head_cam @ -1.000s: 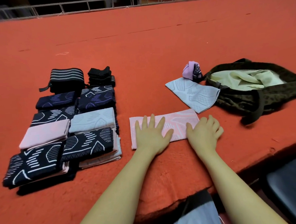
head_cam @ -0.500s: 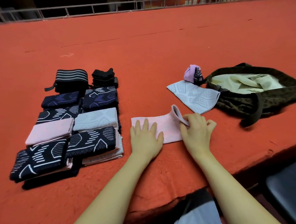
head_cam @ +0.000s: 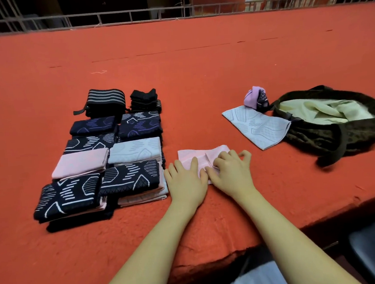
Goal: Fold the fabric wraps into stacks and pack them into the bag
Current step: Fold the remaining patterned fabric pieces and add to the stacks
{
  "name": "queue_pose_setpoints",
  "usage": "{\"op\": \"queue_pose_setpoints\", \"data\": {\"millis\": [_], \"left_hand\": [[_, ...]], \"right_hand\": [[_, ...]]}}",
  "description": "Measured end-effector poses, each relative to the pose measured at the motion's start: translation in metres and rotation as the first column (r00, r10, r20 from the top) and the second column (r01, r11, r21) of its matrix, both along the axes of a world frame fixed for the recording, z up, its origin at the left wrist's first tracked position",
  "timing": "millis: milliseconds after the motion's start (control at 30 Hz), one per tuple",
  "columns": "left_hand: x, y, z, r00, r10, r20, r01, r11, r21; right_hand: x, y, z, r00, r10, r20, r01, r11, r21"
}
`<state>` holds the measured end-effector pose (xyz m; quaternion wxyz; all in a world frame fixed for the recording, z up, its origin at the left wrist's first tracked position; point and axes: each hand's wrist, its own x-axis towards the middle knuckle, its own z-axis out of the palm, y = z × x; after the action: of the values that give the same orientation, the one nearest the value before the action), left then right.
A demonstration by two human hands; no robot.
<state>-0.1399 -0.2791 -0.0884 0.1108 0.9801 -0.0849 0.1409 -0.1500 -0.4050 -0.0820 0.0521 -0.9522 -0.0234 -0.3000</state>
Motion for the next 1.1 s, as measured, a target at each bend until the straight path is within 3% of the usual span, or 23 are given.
{"op": "queue_pose_setpoints", "data": {"millis": [100,200,300,400,467,700,800,900,1033,1100], "left_hand": [[-0.002,0.001,0.001,0.999,-0.045,0.022,0.045,0.999,0.007],[-0.004,0.003,0.002,0.995,-0.087,0.051,0.088,0.996,-0.016],[-0.001,0.006,0.003,0.995,-0.043,0.093,0.051,0.995,-0.083],[-0.001,0.006,0.012,0.999,-0.046,-0.019,0.043,0.985,-0.165],[-0.001,0.003,0.014,1.0,-0.023,0.01,0.025,0.988,-0.152],[-0.004,0.009,-0.002,0.943,-0.165,0.289,0.211,0.968,-0.138],[-0.006,0.01,-0.004,0.904,-0.243,0.353,0.311,0.939,-0.149],[-0.007,0.007,0.0,0.841,-0.324,0.434,0.454,0.859,-0.238],[-0.006,-0.007,0.017,0.843,-0.307,0.441,0.515,0.698,-0.499],[-0.006,-0.019,0.029,0.852,-0.28,0.442,0.511,0.627,-0.589]], "right_hand": [[-0.009,-0.012,0.0,0.986,0.119,-0.117,-0.102,0.985,0.141],[-0.013,-0.023,0.0,0.917,0.197,-0.347,-0.17,0.98,0.107],[-0.01,-0.02,-0.003,0.856,0.16,-0.491,-0.149,0.987,0.062],[-0.006,-0.013,-0.002,0.846,0.081,-0.528,-0.104,0.994,-0.015],[-0.003,-0.009,-0.002,0.834,0.019,-0.551,-0.047,0.998,-0.038],[0.003,0.0,-0.006,0.857,-0.079,-0.509,0.082,0.996,-0.017],[-0.006,0.0,-0.003,0.932,-0.041,-0.361,0.075,0.994,0.082],[-0.009,-0.007,-0.004,0.959,0.013,-0.283,0.073,0.954,0.291],[-0.014,-0.02,-0.006,0.958,0.066,-0.278,-0.023,0.988,0.154],[-0.014,-0.023,-0.007,0.952,0.098,-0.289,-0.047,0.983,0.18]]}}
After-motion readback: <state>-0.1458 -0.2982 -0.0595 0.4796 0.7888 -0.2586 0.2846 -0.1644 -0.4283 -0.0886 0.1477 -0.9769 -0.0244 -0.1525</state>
